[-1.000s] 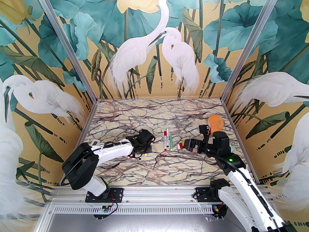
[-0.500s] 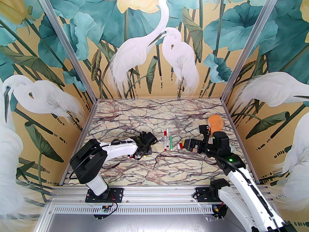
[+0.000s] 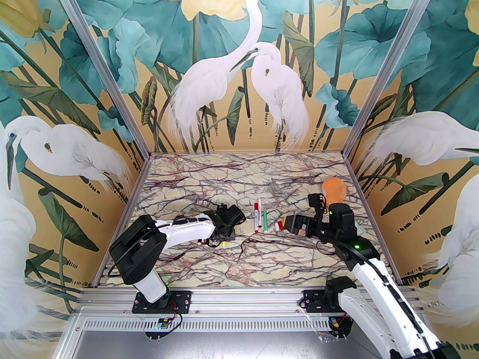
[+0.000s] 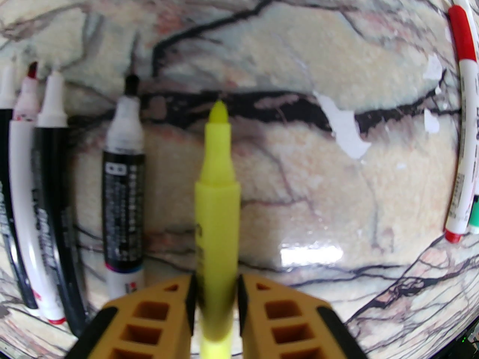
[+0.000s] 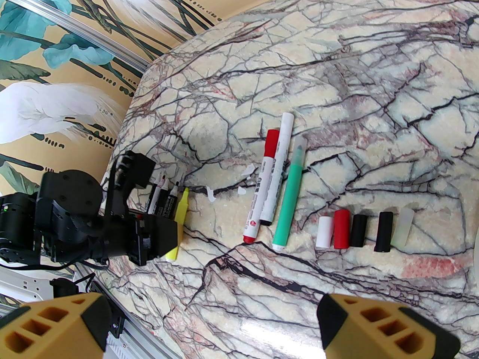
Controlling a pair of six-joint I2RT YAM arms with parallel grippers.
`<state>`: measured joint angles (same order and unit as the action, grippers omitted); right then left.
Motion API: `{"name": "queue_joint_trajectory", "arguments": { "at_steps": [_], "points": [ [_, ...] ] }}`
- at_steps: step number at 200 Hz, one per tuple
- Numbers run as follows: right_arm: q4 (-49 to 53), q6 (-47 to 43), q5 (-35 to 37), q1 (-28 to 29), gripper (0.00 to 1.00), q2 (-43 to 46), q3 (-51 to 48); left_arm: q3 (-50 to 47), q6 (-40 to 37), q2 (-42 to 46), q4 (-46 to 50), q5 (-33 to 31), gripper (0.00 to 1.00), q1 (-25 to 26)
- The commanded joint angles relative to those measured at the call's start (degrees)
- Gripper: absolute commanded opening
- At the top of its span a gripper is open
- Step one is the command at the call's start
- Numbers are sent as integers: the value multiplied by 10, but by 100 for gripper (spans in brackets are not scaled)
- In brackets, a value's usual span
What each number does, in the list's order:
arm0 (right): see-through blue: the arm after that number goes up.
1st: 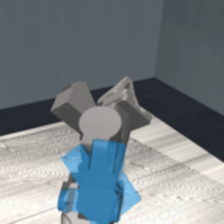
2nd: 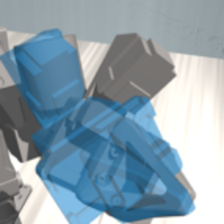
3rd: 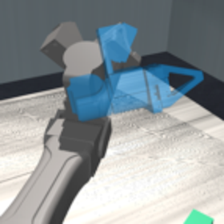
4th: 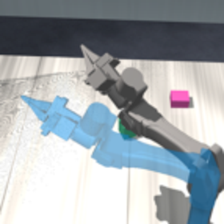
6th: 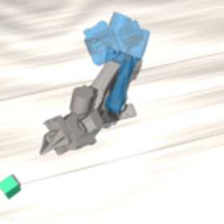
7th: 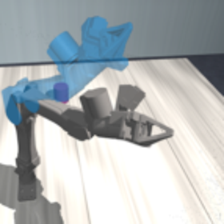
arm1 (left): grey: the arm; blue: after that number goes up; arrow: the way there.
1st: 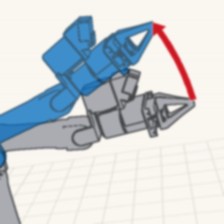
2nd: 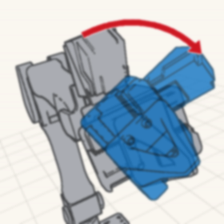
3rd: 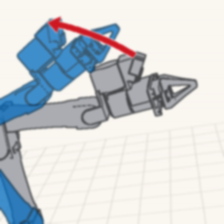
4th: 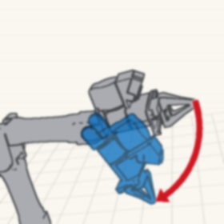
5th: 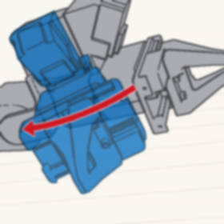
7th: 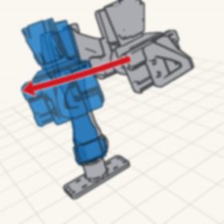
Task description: Open the pen caps
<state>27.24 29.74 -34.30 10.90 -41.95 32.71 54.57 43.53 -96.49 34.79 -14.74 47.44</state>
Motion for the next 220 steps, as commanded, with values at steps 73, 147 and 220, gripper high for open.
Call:
{"name": "queue_joint_trajectory", "arguments": {
  "at_steps": [73, 147, 220],
  "points": [
    [13, -6, 10, 4, 100, 0, 9, 51, -8, 33, 61, -8, 25, 3],
    [22, 12, 32, 4, 100, 5, 15, 143, -34, 4, -3, 112, 37, 4],
    [22, 23, 29, 3, 99, 13, 21, 249, -39, -132, -48, 164, 40, 3]
  ]
}}
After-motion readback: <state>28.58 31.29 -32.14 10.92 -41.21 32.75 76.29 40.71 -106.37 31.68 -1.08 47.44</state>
